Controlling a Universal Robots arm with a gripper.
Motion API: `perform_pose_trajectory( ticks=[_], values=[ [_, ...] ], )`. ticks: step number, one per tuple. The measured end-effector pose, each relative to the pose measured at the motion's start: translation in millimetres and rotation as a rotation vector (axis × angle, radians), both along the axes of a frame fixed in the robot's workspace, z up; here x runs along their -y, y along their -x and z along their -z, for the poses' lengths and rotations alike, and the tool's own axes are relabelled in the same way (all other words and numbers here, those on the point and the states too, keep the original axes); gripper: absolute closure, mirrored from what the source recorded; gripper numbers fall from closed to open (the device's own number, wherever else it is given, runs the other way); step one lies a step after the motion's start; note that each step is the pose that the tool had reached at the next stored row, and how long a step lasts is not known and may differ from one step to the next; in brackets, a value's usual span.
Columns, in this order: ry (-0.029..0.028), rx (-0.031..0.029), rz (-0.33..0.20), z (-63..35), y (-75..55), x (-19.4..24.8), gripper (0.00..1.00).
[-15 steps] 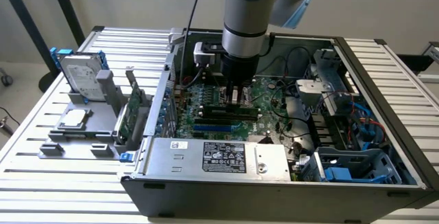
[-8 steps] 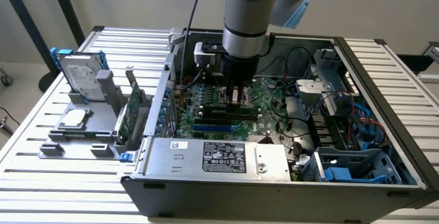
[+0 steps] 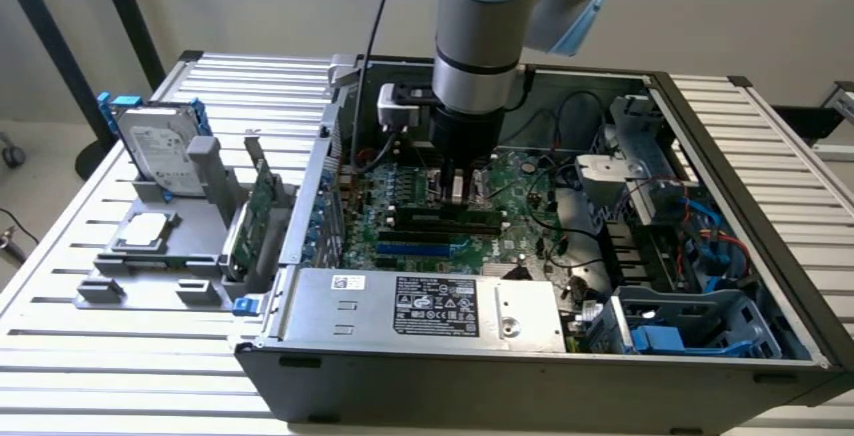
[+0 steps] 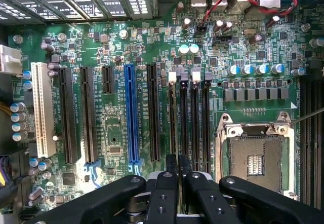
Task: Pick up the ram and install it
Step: 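Insert the ram into the slot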
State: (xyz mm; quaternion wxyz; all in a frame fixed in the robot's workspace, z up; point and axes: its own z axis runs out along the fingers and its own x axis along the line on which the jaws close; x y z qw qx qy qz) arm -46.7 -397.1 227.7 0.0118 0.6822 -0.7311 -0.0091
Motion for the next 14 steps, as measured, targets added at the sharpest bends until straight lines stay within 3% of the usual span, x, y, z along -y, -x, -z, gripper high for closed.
perform_pose_trajectory(
  ticks=[8,10,14],
  values=[
    [0.0001,-0.0001,-0.002,1.0,0.0,0.0,0.85],
    [0.0001,-0.0001,-0.002,1.0,0.0,0.0,0.73],
    [-0.0017,0.0,-0.002,-1.7,0.0,0.0,0.73]
  ],
)
